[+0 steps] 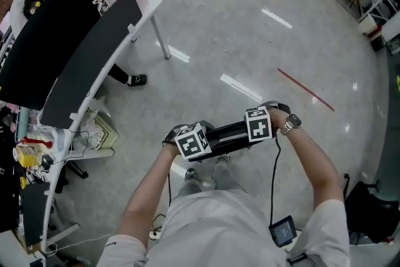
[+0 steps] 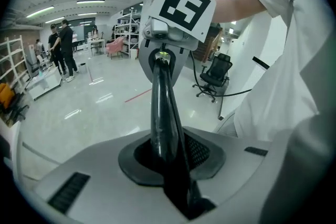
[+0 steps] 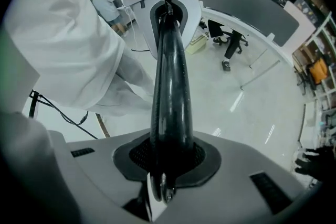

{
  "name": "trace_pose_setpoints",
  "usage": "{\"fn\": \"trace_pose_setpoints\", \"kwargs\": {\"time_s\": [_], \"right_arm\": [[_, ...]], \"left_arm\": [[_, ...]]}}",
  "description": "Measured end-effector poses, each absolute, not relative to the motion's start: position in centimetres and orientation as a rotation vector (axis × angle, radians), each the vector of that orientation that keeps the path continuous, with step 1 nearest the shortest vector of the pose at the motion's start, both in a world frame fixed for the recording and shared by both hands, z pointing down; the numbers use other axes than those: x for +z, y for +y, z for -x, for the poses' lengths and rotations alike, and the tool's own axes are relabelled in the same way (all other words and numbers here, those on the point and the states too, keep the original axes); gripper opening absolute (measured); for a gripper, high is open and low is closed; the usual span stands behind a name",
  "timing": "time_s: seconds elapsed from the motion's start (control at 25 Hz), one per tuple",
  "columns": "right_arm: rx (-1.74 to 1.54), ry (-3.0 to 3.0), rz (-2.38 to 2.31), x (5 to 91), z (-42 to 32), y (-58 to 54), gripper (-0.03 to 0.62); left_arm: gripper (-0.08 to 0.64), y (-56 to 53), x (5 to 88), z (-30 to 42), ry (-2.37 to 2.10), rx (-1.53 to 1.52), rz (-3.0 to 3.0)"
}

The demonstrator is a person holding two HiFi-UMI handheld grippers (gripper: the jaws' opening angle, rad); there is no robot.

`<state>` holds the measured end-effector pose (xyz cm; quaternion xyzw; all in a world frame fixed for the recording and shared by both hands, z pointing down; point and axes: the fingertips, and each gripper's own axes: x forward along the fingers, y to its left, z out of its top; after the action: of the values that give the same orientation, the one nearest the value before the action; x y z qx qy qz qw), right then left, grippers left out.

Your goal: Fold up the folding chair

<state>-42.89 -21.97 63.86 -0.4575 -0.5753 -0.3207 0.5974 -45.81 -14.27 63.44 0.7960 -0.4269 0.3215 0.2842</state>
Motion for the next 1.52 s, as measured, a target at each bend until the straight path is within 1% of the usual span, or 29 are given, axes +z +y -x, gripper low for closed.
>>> {"fn": "trace_pose_setpoints", "kwargs": {"time_s": [0.48,0.96,1.24,1.52], "right_arm": [[-0.471,-1.456,0.706,62.3,33.5,-16.8,0.067],[-0.143,-1.573,0.400,62.4,22.2,-13.3,0.062],[-0.041,-1.634,0.275,62.8,16.6,-12.6,0.061],[0.083,-1.691,0.166,63.5,9.9,-9.0,0.060]], "left_arm": [[0.080,-11.3,62.4,39.5,-0.717,1.009,-2.491],[0.080,-11.0,62.3,30.0,-0.212,1.183,-2.698],[0.080,-11.4,62.3,24.6,-0.009,1.268,-2.734],[0.080,-9.1,62.8,18.0,0.200,1.366,-2.749]]}}
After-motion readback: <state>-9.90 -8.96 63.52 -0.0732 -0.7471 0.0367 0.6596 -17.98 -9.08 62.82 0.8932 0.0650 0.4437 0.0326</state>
